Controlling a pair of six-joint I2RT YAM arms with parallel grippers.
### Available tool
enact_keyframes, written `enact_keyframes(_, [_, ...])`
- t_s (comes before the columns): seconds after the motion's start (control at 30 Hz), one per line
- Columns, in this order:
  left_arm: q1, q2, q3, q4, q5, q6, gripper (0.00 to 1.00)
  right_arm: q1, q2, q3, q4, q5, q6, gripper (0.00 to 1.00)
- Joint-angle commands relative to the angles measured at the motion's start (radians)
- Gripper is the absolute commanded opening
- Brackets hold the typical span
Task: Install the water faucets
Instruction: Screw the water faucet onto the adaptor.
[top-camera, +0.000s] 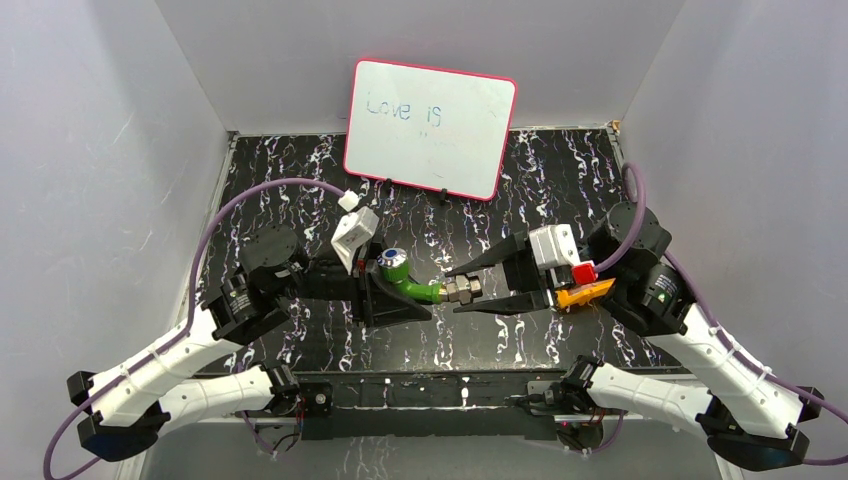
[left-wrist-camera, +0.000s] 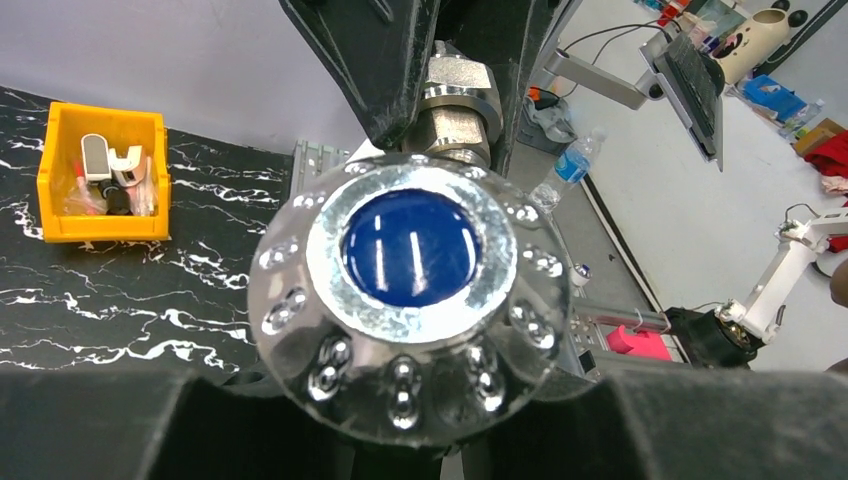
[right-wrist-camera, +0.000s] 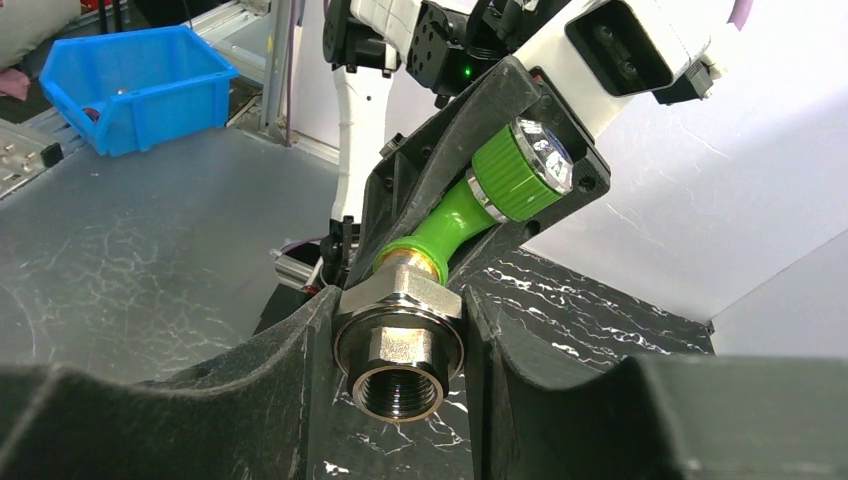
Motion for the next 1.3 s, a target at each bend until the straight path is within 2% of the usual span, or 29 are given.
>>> enact_keyframes(0.0, [-0.003,0.013,0.034,0.020,-0.008,0.009,0.00,0.002,0.019,0.056,0.064,0.026,0.008,0.00])
enact_keyframes(0.5, [-0.004,-0.013,0.028,-0.011,-0.030,0.021,0.00,0.003,0.020,0.037,0.005,0.290,-0.031,0.00])
enact_keyframes(0.83, [-0.003,-0.048,0.012,-0.029,-0.081,0.045,0.00,0.002,-0.016,0.022,0.020,0.330,-0.038,0.00])
enact_keyframes(1.27, [-0.003,-0.078,0.006,-0.023,-0.167,0.051,0.00,0.002,-0.045,-0.033,0.036,0.291,-0.078,0.00])
